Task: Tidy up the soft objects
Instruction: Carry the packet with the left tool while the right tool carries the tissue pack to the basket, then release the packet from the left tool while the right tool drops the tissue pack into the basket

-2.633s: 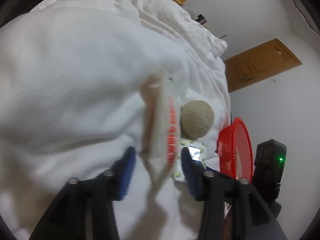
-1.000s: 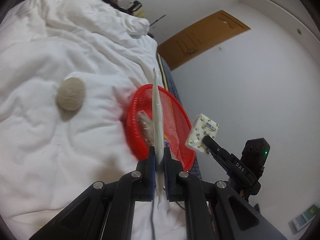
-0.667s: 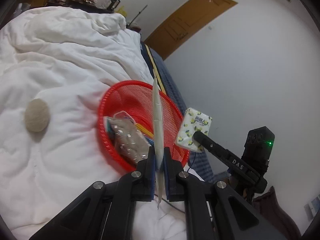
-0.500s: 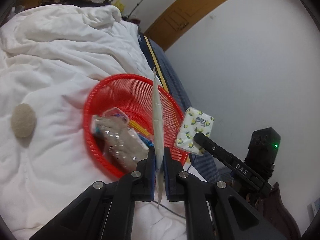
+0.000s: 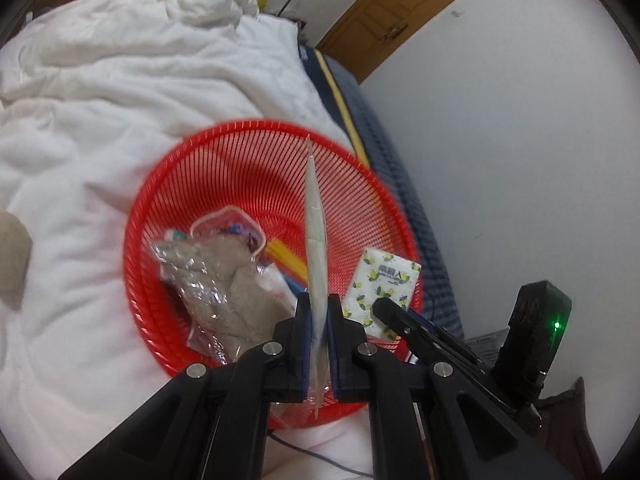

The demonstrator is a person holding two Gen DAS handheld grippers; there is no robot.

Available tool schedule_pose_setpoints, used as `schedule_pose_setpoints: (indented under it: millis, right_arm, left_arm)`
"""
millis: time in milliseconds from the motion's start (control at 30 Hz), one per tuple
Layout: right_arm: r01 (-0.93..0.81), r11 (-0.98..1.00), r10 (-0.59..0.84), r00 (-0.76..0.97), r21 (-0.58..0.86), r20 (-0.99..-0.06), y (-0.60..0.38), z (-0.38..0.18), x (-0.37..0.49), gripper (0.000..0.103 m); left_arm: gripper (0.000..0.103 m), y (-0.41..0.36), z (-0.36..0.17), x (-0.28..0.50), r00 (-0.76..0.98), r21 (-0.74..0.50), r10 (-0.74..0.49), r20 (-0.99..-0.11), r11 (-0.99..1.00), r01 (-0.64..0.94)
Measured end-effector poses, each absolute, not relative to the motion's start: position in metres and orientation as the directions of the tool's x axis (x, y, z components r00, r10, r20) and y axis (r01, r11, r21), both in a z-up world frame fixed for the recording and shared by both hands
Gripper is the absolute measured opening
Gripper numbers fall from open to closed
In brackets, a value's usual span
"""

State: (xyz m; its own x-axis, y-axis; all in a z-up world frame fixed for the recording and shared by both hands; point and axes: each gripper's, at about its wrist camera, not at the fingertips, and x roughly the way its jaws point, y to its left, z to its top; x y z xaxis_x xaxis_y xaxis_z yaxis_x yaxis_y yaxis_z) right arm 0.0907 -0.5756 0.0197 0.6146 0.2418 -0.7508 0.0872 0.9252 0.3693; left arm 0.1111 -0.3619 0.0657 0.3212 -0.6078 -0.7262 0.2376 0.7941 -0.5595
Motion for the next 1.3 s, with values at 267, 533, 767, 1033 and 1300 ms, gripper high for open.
schedule_pose_setpoints:
  millis: [267, 533, 767, 1033, 1300]
  right_arm:
    - [0.11, 0.94, 0.213, 0.556, 0.324, -0.803, -0.573, -0.007, 0.102, 0.023]
    - [0.117, 0.954, 0.173, 0.534, 0.275, -0.828, -0.57, -0.019, 0.105, 0.022]
    - [0.119, 0.968, 0.126, 0.526, 0.219, -0.841, -0.558, -0.024, 0.107, 0.022]
    - [0.124, 0.973, 0.097, 0.544, 0.194, -0.833, -0.553, -0.015, 0.105, 0.063]
    - [0.095, 0.976, 0.099, 0.613, 0.198, -0.784, -0.551, 0.013, 0.09, 0.065]
  left_arm:
    - [0.006, -0.385, 0.023, 0.123, 0.271, -0.527, -0.569, -0.777, 0.822, 0.214]
    - [0.006, -0.408, -0.003, 0.126, 0.241, -0.494, -0.532, -0.812, 0.845, 0.204]
    - [0.008, -0.406, -0.023, 0.129, 0.234, -0.482, -0.51, -0.828, 0.86, 0.17]
    - [0.043, -0.394, -0.032, 0.132, 0.173, -0.577, -0.585, -0.792, 0.811, 0.101]
    - [0.054, -0.37, -0.001, 0.114, 0.178, -0.627, -0.643, -0.745, 0.766, 0.144]
